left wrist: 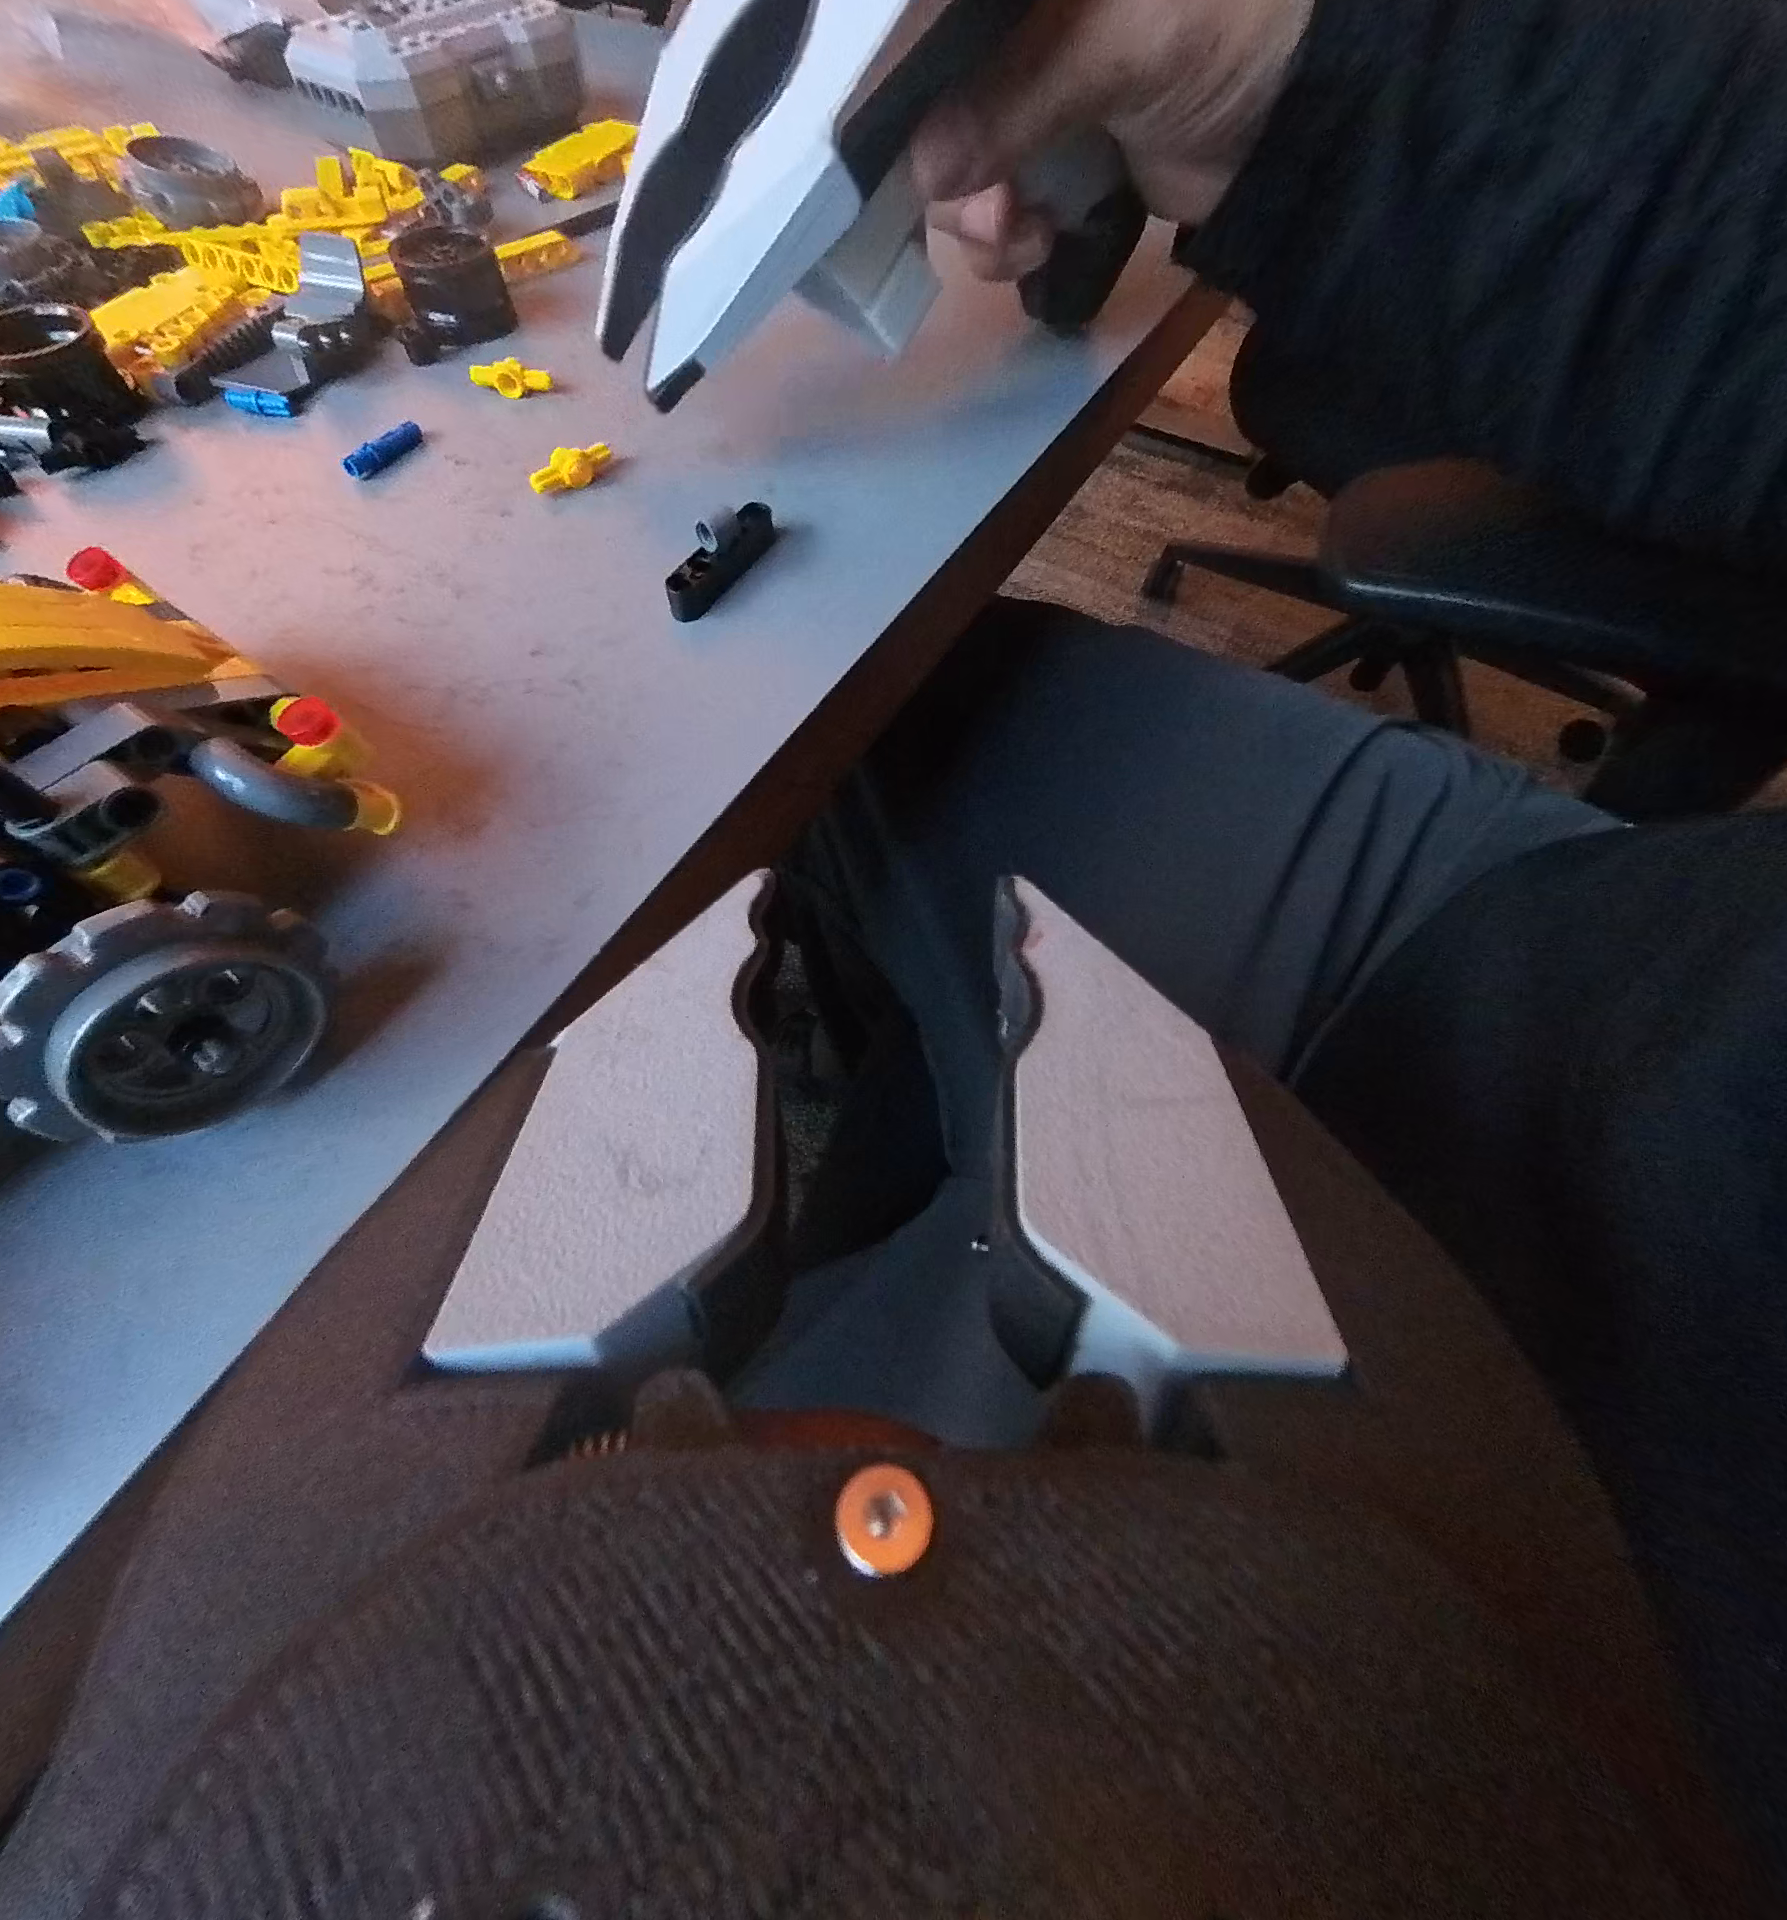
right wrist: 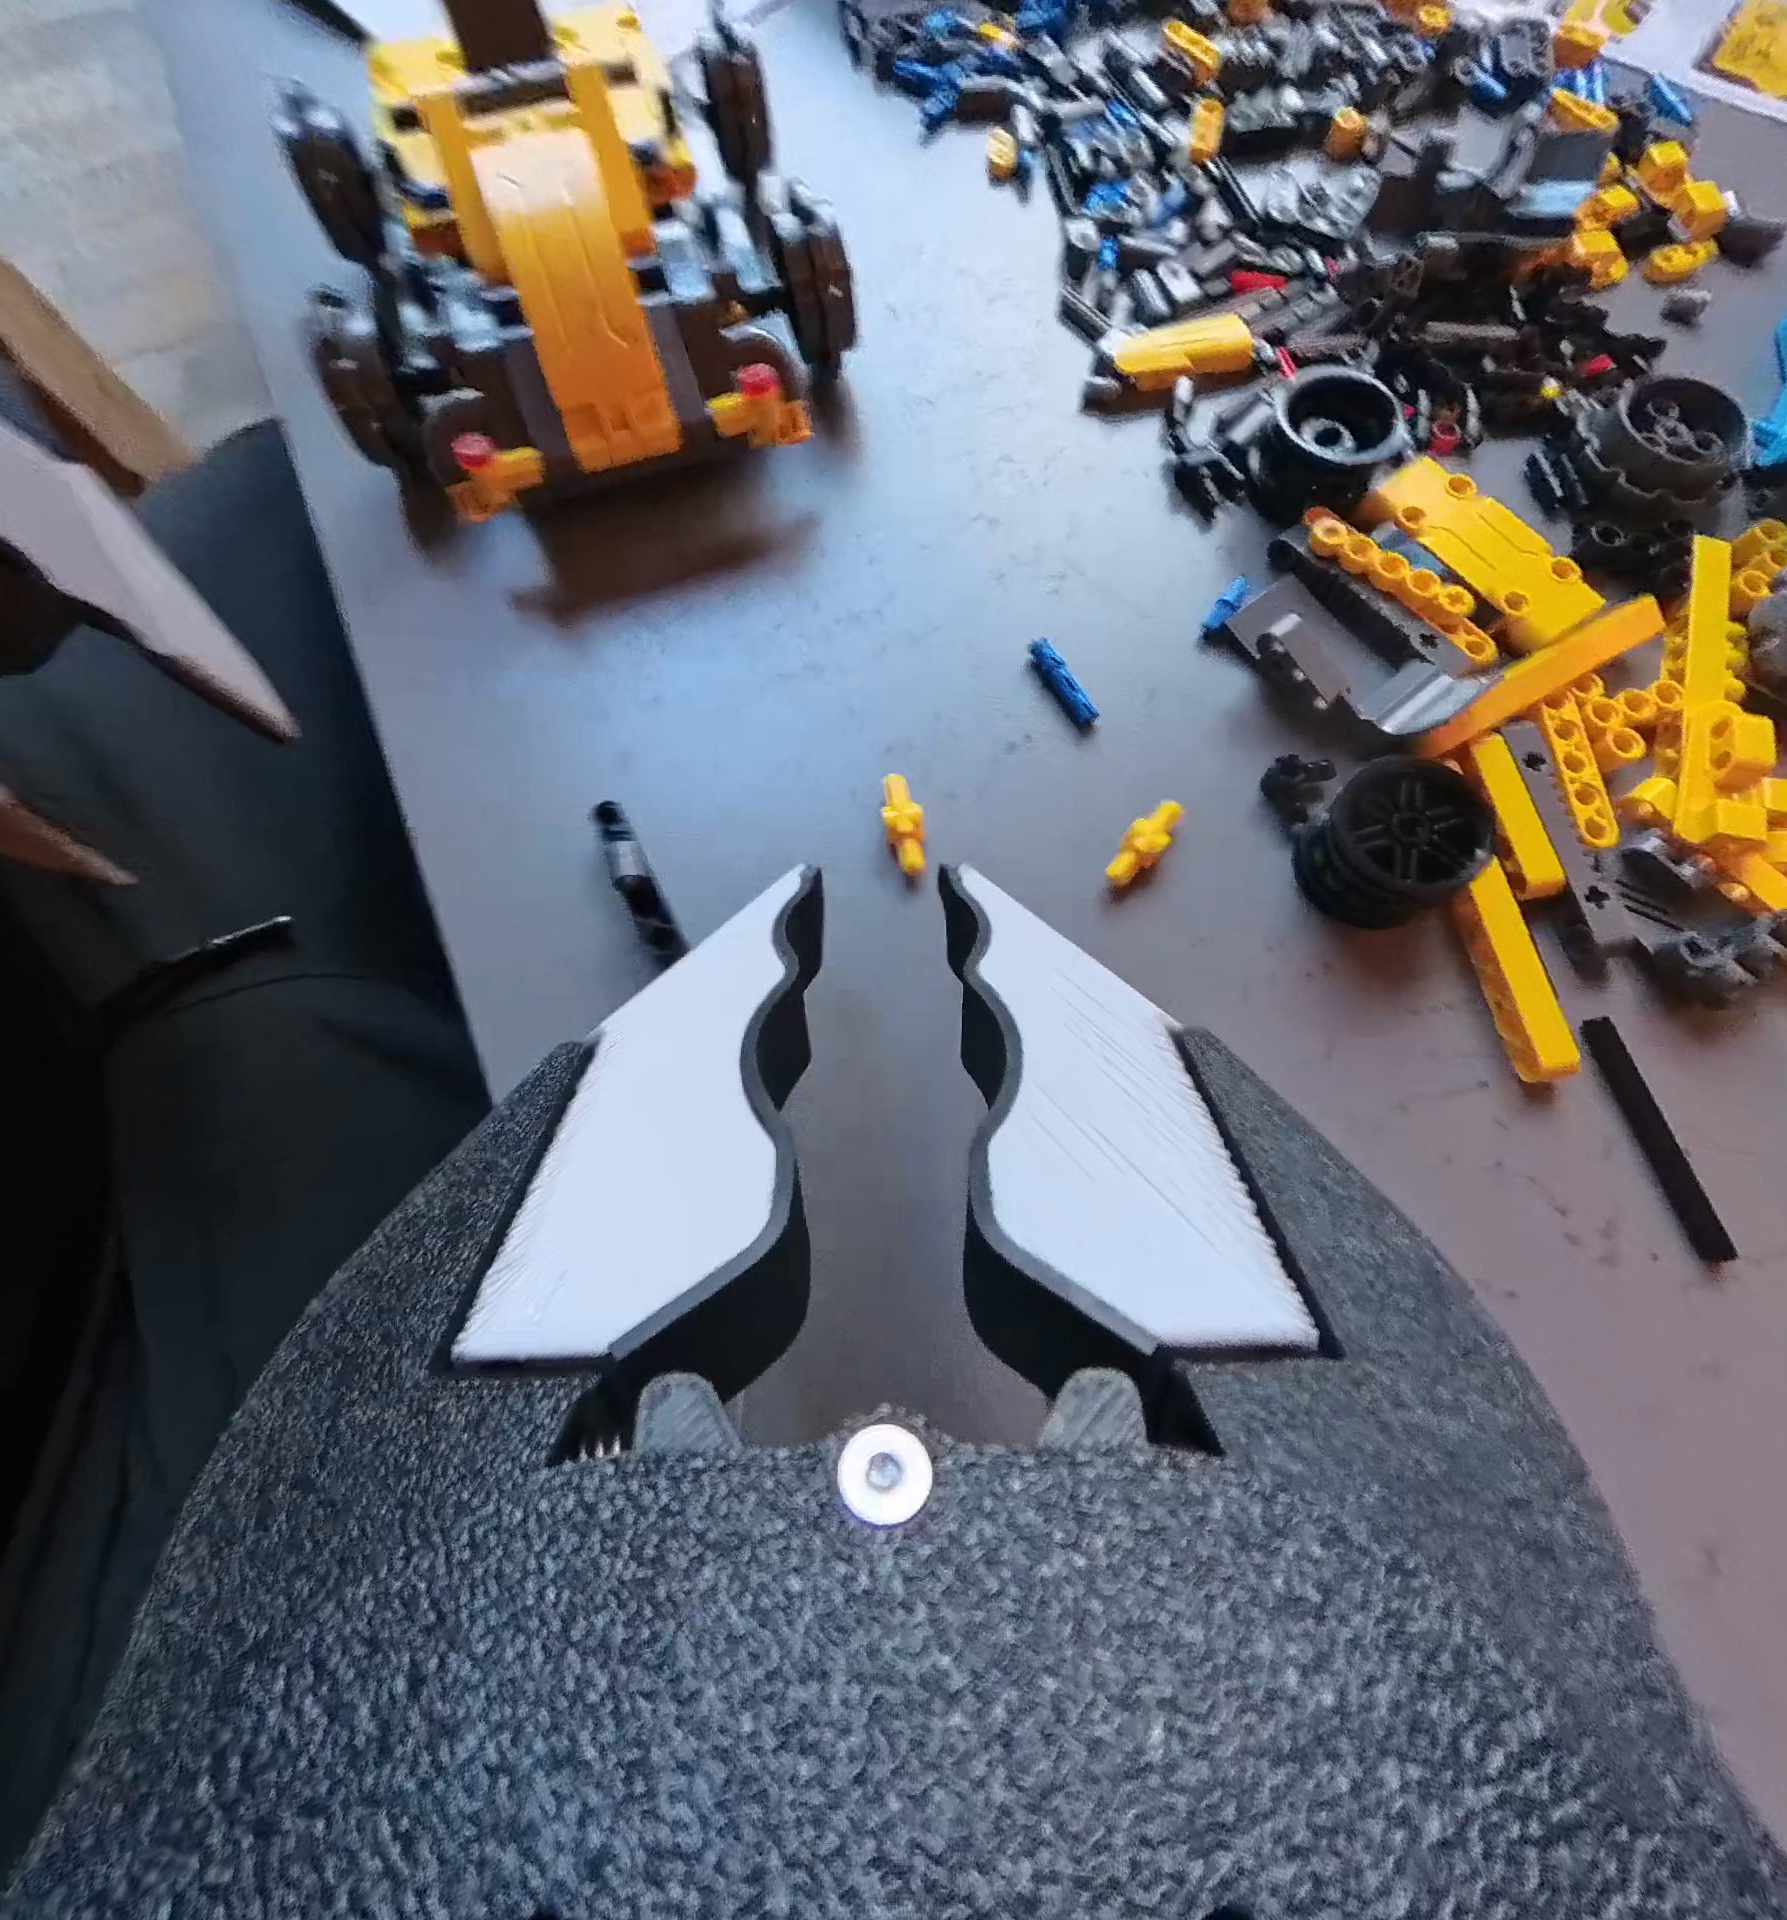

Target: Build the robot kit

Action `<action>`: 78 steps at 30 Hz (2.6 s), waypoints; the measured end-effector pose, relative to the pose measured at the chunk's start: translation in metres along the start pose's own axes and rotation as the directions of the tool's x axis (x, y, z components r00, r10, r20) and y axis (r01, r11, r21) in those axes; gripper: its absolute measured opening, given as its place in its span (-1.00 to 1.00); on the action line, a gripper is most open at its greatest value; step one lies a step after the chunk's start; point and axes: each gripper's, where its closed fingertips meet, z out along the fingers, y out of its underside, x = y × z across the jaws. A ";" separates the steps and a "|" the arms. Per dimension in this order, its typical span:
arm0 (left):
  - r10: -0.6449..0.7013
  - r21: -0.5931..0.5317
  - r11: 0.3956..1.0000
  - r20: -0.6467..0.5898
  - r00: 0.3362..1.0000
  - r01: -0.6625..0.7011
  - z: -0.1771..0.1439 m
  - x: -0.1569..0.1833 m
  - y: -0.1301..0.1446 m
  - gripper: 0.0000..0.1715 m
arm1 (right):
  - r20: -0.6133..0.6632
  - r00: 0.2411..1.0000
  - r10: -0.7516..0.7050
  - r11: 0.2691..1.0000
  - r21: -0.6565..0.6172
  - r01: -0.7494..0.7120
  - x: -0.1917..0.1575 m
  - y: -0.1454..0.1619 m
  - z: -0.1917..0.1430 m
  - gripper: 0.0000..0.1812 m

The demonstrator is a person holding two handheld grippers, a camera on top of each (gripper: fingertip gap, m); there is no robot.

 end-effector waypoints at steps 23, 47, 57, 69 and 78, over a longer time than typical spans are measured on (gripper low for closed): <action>0.015 0.107 0.994 0.043 0.999 -0.019 -0.018 -0.022 -0.038 -0.75 | 0.290 0.925 -0.245 0.969 0.048 0.242 -0.111 -0.030 0.010 -0.93; -0.001 0.073 0.997 -0.207 0.978 0.016 -0.013 -0.010 -0.048 -0.93 | 0.374 0.883 -0.285 0.956 0.184 0.230 -0.137 -0.041 0.003 -0.93; 0.061 0.115 0.992 -0.149 0.987 -0.044 -0.010 -0.020 -0.057 -0.94 | 0.360 0.901 -0.242 0.960 0.224 0.168 -0.128 -0.052 0.004 -0.94; 0.109 0.150 0.983 -0.047 0.993 -0.101 0.000 -0.030 -0.072 -0.94 | 0.347 0.929 -0.131 0.959 0.280 0.031 -0.111 -0.058 -0.003 -0.94; -0.102 0.291 0.953 0.033 0.994 0.088 0.000 -0.046 -0.091 -0.94 | 0.373 0.914 0.159 0.849 0.421 -0.319 -0.093 -0.080 -0.007 -0.95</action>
